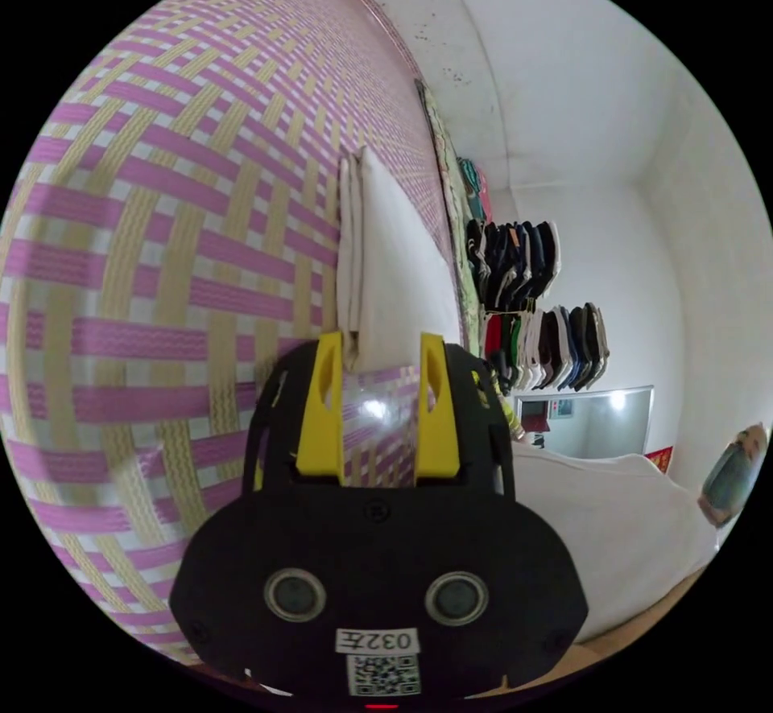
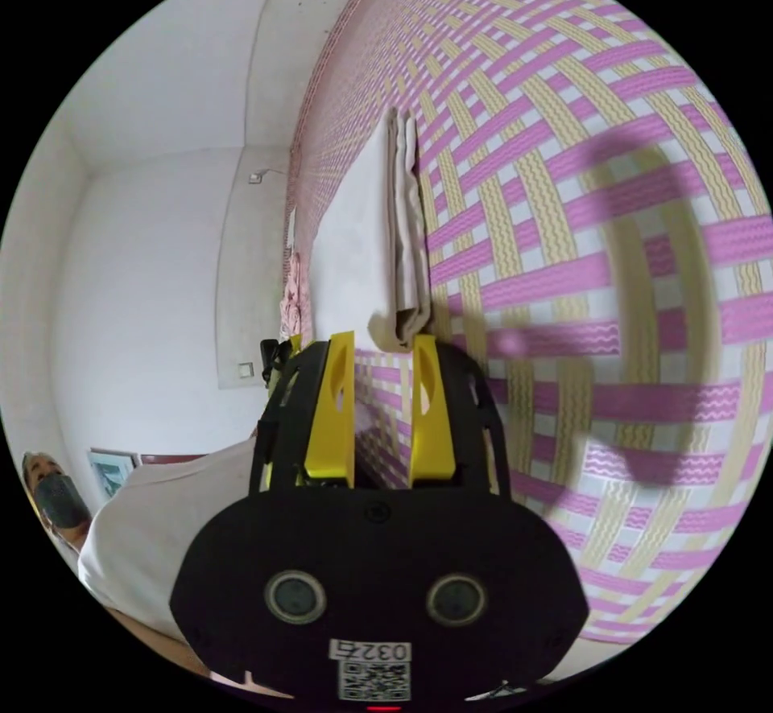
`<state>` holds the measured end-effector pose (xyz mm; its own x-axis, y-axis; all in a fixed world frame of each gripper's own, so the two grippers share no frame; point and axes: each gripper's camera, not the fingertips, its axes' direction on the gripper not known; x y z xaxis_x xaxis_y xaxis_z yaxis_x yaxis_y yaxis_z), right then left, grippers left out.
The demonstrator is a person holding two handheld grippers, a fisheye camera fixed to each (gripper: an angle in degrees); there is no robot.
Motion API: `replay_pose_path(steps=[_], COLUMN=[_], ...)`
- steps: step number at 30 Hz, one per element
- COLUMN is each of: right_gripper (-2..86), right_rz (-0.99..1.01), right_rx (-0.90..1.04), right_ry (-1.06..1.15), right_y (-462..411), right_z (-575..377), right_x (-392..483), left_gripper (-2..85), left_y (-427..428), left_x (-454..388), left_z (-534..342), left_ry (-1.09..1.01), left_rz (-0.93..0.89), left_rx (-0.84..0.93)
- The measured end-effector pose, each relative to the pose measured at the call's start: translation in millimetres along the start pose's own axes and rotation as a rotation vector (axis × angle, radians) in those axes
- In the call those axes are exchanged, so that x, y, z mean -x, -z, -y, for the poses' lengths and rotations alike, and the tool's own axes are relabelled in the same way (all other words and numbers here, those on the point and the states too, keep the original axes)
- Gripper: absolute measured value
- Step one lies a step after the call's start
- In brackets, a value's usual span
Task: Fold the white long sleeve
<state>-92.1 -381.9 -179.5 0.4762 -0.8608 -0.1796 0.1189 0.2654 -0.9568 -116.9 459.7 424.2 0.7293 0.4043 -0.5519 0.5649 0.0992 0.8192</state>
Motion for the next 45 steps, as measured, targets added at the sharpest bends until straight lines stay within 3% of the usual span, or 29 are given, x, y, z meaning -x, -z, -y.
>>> replay_pose_path(steps=[9, 12, 16, 21, 28, 32, 45], right_gripper=[5.2, 5.4, 8.2, 10.2, 10.6, 10.3, 10.0], right_rz=[0.026, -0.015, 0.004, 0.036, 0.082, 0.123, 0.133], right_rx=[-0.023, -0.059, -0.142, -0.126, -0.106, -0.125, -0.149], right_ry=[-0.043, -0.05, -0.096, -0.139, -0.18, -0.197, -0.205], right_y=[25.4, 50.8, 83.0, 84.5, 76.0, 83.2, 108.1], right_z=[-6.3, -19.5, -32.5, -28.0, -21.8, -25.2, -27.4], right_x=[-8.2, -10.8, -16.1, -9.3, 2.8, 4.6, 29.1], left_gripper=[8.6, 11.0, 11.5, 13.6, 13.9, 15.2, 11.6], left_y=[-39.5, -55.7, -43.6, -8.5, -21.5, -39.2, -42.8], left_x=[-12.5, -13.9, 13.3, 26.6, 21.7, 20.0, 46.3], left_z=[-1.1, -16.9, -9.3, 53.9, 152.5, 179.7, 189.9], left_ry=[-0.022, -0.013, 0.099, 0.169, 0.19, 0.166, 0.035], left_rz=[-0.025, -0.18, -0.263, -0.199, -0.1, -0.138, -0.205], left_rx=[0.149, 0.189, 0.055, -0.074, 0.147, 0.222, 0.285])
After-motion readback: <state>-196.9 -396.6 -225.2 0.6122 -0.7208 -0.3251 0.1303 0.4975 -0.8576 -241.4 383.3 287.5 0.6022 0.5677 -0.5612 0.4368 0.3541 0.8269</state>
